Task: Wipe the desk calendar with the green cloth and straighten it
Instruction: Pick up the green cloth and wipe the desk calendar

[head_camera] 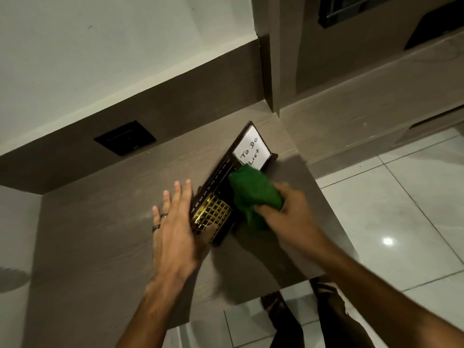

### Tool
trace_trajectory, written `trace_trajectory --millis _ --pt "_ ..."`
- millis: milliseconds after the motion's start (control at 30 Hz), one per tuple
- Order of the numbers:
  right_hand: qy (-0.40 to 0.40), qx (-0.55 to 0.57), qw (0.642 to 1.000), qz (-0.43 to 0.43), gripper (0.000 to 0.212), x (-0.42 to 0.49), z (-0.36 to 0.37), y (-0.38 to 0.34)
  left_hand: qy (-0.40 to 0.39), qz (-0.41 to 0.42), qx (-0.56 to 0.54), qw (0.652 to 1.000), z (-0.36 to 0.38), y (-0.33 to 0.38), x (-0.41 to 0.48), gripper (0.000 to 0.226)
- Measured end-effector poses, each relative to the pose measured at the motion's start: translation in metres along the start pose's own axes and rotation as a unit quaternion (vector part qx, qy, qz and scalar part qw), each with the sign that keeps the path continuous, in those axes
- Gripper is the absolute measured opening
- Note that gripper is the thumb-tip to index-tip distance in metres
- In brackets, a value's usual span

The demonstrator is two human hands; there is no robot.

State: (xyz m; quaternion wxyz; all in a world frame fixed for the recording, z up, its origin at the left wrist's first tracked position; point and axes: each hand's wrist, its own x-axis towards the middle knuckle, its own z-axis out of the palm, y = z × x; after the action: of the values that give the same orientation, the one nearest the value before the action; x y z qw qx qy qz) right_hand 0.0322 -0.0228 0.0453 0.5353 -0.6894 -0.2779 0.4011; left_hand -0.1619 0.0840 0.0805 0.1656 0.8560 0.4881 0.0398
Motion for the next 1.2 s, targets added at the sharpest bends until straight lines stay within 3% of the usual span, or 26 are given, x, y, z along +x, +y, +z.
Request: trace_trajectory --millis 67,100,167,267,333,400,500,567,633,733,800,833,900,967,1033,1100,1200 --pt "0.051 -0.099 0.987 -0.116 0.044 0.011 -0.019 -0.006 0.012 -0.014 -0.035 0.999 0.001 -0.004 -0.006 0.105" --pt "0.038 -0.134 0.976 -0.169 0.049 0.014 -0.025 -0.006 0.012 -0.016 -0.041 0.999 0.002 -0.005 -0.009 0.101" --pt "-0.065 -0.214 0.944 -0.243 0.059 0.012 -0.025 -0.006 0.008 -0.021 -0.043 0.999 0.006 -0.005 -0.012 0.098" --pt "-0.222 -0.379 0.84 -0.319 0.058 0.02 -0.015 -0.008 0.005 -0.027 -0.056 0.998 0.007 -0.004 -0.011 0.097" --pt "-0.227 -0.448 0.812 -0.298 0.054 0.052 -0.024 -0.024 0.002 -0.023 -0.049 0.999 0.006 -0.006 -0.009 0.096" --pt "-0.172 -0.51 0.807 -0.242 0.051 0.099 -0.047 -0.04 -0.006 -0.02 -0.042 0.999 0.006 -0.007 -0.007 0.095" --pt "-0.071 -0.612 0.766 -0.184 0.044 0.159 -0.09 -0.065 -0.01 -0.03 -0.04 0.999 0.007 -0.005 -0.006 0.097" --pt "-0.031 -0.61 0.769 -0.187 0.038 0.17 -0.107 -0.074 -0.004 -0.034 -0.033 0.999 0.008 -0.003 -0.005 0.1" --pt "-0.047 -0.58 0.786 -0.21 0.039 0.158 -0.099 -0.074 0.011 -0.027 -0.028 0.999 0.009 -0.003 -0.006 0.101" --pt "-0.183 -0.527 0.786 -0.266 0.048 0.113 -0.056 -0.055 0.022 -0.02 -0.016 0.999 0.011 -0.002 -0.006 0.103" --pt "-0.305 -0.507 0.765 -0.255 0.049 0.088 -0.031 -0.047 0.023 -0.02 -0.018 0.999 0.01 -0.003 -0.007 0.104" --pt "-0.329 -0.503 0.763 -0.237 0.049 0.089 -0.028 -0.049 0.022 -0.017 -0.019 0.999 0.009 -0.003 -0.006 0.104" --pt "-0.26 -0.529 0.783 -0.196 0.047 0.113 -0.041 -0.06 0.018 -0.014 -0.018 1.0 0.009 -0.003 -0.005 0.103" --pt "-0.118 -0.618 0.755 -0.187 0.038 0.142 -0.067 -0.075 0.015 -0.015 -0.018 1.0 0.008 -0.001 -0.007 0.101" --pt "-0.038 -0.654 0.73 -0.196 0.035 0.158 -0.093 -0.085 0.022 -0.012 -0.029 0.999 0.007 0.001 -0.008 0.1" --pt "-0.058 -0.649 0.736 -0.185 0.034 0.158 -0.096 -0.087 0.025 -0.013 -0.037 0.999 0.006 0.002 -0.008 0.1" --pt "-0.188 -0.632 0.727 -0.19 0.038 0.132 -0.067 -0.075 0.028 -0.014 -0.033 0.999 0.007 0.001 -0.008 0.1"
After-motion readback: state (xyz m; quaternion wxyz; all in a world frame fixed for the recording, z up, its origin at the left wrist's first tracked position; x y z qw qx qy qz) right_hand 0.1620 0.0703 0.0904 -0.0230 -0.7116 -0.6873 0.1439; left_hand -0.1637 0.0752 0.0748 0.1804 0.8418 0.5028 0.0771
